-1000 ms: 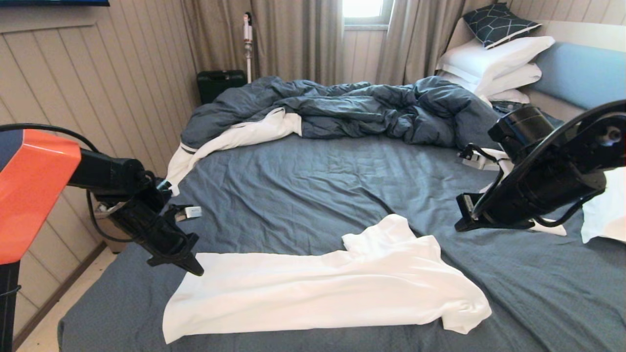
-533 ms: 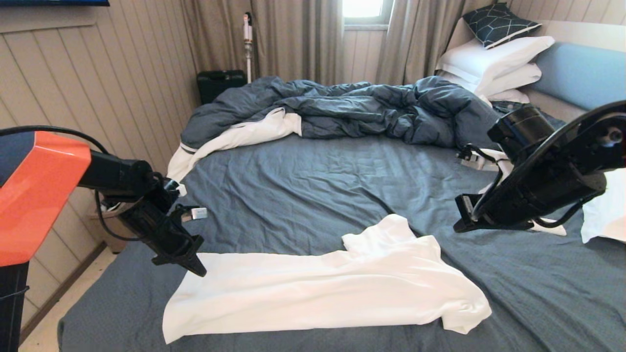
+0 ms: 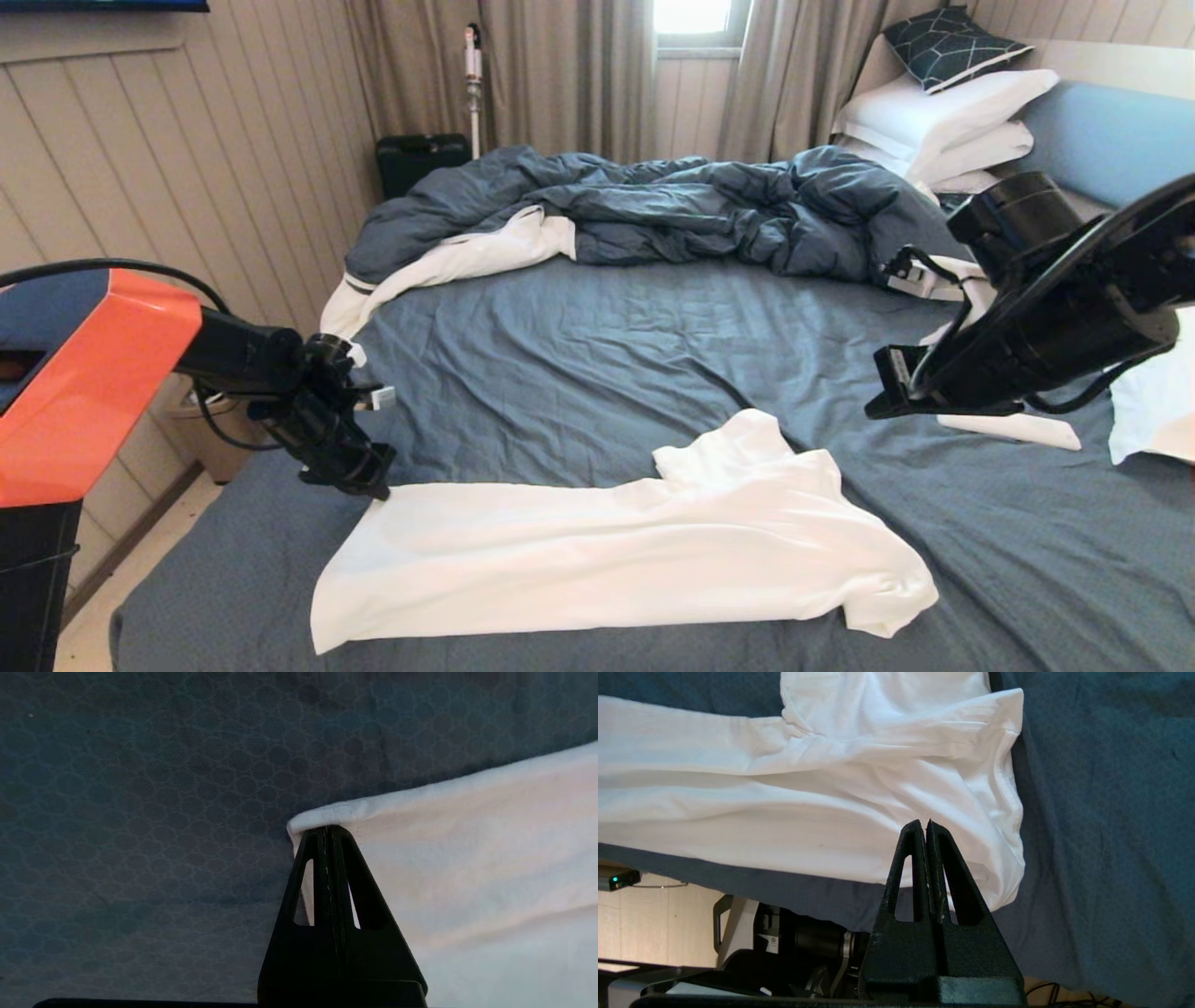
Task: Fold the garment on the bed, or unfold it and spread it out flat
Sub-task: Fold the white T-shirt
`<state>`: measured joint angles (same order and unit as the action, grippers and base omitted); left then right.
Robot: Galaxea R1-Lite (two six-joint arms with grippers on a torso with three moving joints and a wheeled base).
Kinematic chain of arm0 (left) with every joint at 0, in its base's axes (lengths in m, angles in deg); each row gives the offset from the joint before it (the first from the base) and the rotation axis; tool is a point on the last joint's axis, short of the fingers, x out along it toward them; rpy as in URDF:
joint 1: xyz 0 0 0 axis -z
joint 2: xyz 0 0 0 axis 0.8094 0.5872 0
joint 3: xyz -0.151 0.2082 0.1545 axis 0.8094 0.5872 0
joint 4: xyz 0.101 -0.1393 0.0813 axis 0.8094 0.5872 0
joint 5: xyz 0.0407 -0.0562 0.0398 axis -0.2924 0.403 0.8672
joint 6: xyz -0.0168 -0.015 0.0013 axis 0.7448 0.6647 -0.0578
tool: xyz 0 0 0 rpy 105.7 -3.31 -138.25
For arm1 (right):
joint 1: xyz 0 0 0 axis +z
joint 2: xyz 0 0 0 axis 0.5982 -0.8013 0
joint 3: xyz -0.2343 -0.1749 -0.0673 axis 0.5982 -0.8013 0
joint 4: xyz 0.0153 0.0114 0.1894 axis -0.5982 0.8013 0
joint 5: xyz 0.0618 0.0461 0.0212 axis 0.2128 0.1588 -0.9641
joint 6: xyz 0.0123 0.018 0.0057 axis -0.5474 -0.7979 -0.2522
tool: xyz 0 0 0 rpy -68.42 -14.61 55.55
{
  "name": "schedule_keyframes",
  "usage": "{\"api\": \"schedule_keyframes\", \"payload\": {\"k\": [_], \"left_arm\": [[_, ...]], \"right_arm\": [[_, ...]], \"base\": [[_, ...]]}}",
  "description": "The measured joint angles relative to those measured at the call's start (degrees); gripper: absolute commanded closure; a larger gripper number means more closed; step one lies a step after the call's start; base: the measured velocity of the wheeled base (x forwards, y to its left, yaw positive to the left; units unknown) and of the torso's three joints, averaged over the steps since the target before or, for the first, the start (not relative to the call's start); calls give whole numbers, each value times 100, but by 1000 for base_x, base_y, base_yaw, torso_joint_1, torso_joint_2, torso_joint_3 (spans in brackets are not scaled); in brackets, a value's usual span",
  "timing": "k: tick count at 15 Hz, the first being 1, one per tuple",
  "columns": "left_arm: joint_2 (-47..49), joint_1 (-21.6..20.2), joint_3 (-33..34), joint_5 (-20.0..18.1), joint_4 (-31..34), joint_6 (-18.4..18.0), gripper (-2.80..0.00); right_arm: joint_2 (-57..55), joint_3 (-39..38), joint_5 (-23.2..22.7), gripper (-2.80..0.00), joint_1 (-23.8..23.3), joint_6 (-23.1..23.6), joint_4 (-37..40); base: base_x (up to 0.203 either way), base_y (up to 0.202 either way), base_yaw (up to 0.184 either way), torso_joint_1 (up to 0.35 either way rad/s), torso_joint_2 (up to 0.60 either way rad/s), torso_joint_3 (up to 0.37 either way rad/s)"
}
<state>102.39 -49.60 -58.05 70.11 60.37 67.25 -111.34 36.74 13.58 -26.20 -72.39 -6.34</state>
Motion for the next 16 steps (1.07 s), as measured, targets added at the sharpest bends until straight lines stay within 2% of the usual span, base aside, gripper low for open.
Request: {"api": "schedule_keyframes", "payload": {"k": [2, 5, 7, 11, 14, 16], "left_arm": [[-110, -36, 52, -186, -13, 189, 0], [-710, -230, 246, -671, -2, 291, 0], [-1157, -337, 488, -808, 44, 319, 0], [-1799, -278, 1747, -795, 132, -48, 0], [-1996, -47, 2582, -485, 35, -188, 0], [-2069, 117, 2892, -394, 26, -237, 0]], "right_arm": [[32, -79, -25, 0, 26, -10, -18], [59, -199, -39, 0, 53, -16, -32], [76, -294, -46, 0, 64, -19, -34], [118, -355, -47, 0, 67, -20, -40], [188, -479, -49, 0, 64, -19, -55], [201, -540, -47, 0, 61, -19, -148]], "base": [[0, 0, 0, 0, 0, 0], [0, 0, 0, 0, 0, 0], [0, 0, 0, 0, 0, 0], [0, 0, 0, 0, 0, 0], [0, 0, 0, 0, 0, 0], [0, 0, 0, 0, 0, 0]]}}
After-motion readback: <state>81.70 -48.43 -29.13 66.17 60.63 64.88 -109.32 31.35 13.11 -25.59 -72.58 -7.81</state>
